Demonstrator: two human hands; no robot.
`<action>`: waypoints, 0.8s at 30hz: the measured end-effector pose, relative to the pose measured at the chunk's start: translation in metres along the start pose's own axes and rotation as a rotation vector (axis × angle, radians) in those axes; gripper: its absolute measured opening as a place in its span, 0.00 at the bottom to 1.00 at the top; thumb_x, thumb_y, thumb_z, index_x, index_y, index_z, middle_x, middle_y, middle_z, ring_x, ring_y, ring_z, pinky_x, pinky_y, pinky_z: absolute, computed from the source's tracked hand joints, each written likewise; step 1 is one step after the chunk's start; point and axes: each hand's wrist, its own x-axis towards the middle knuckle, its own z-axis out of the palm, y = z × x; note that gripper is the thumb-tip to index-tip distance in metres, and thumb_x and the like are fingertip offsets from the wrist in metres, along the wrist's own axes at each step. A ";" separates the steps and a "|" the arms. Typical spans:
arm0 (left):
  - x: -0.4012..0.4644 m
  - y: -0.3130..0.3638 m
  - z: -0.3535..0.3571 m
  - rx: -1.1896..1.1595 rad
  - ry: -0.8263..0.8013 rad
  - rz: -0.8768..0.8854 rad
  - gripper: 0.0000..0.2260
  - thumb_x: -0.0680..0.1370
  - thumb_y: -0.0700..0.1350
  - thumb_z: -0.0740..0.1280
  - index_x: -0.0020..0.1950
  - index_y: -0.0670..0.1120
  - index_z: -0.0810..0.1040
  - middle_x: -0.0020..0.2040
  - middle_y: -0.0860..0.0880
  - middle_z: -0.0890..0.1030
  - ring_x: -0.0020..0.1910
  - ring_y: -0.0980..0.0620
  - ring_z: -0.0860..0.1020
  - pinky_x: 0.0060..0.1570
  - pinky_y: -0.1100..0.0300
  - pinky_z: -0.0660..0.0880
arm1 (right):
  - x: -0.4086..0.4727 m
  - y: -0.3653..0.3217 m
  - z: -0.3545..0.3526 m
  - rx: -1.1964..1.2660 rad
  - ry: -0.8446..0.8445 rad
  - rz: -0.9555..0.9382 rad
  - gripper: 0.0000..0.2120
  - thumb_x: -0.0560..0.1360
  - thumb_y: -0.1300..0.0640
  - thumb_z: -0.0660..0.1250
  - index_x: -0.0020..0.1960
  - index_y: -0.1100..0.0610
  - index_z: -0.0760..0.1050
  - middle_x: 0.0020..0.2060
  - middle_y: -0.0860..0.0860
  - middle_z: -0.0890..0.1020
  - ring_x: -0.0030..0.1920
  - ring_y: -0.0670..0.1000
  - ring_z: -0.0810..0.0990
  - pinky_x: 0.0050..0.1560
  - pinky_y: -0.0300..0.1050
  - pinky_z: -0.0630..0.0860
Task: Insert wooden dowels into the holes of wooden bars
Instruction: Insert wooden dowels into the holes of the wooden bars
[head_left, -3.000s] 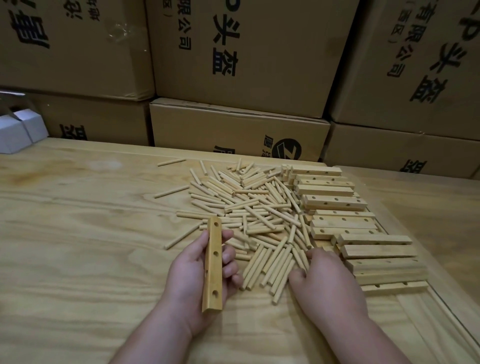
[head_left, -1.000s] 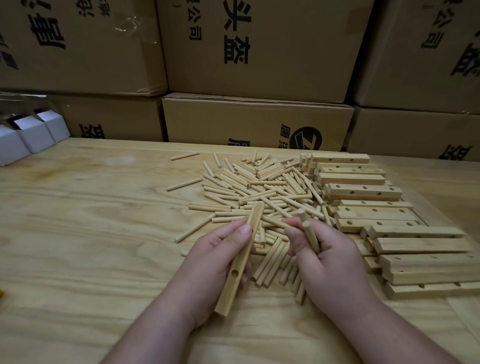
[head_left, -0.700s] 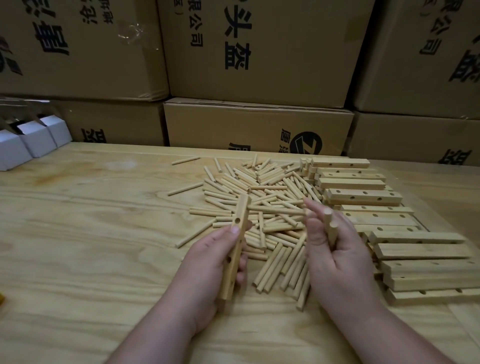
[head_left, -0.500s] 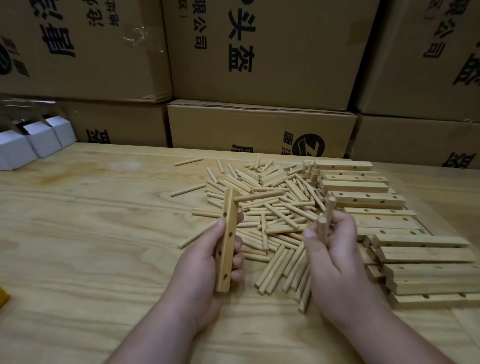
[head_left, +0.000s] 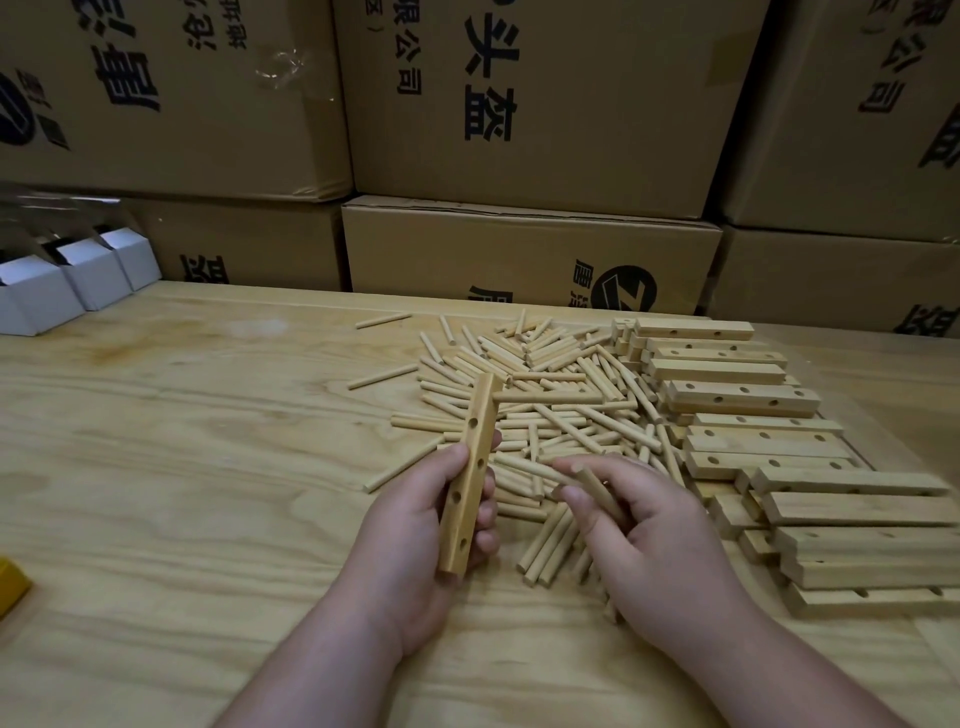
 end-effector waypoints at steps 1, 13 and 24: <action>0.000 0.000 0.000 0.021 -0.003 0.013 0.15 0.75 0.49 0.66 0.55 0.44 0.87 0.37 0.47 0.74 0.31 0.53 0.69 0.28 0.61 0.66 | 0.000 0.000 0.000 0.013 0.003 0.011 0.16 0.75 0.62 0.72 0.51 0.39 0.79 0.47 0.36 0.84 0.52 0.37 0.80 0.49 0.26 0.72; 0.000 -0.002 0.000 0.106 0.006 0.084 0.15 0.74 0.50 0.68 0.55 0.46 0.87 0.36 0.47 0.74 0.31 0.53 0.71 0.28 0.61 0.67 | 0.000 0.000 0.000 -0.016 -0.018 -0.068 0.11 0.76 0.57 0.72 0.49 0.40 0.81 0.43 0.38 0.84 0.45 0.41 0.83 0.44 0.29 0.74; -0.001 -0.005 0.002 0.102 0.042 0.119 0.15 0.82 0.42 0.59 0.60 0.41 0.84 0.37 0.47 0.72 0.32 0.53 0.69 0.29 0.59 0.65 | -0.003 -0.001 -0.002 0.175 0.028 0.001 0.10 0.76 0.40 0.67 0.57 0.37 0.73 0.32 0.48 0.79 0.28 0.43 0.73 0.31 0.34 0.70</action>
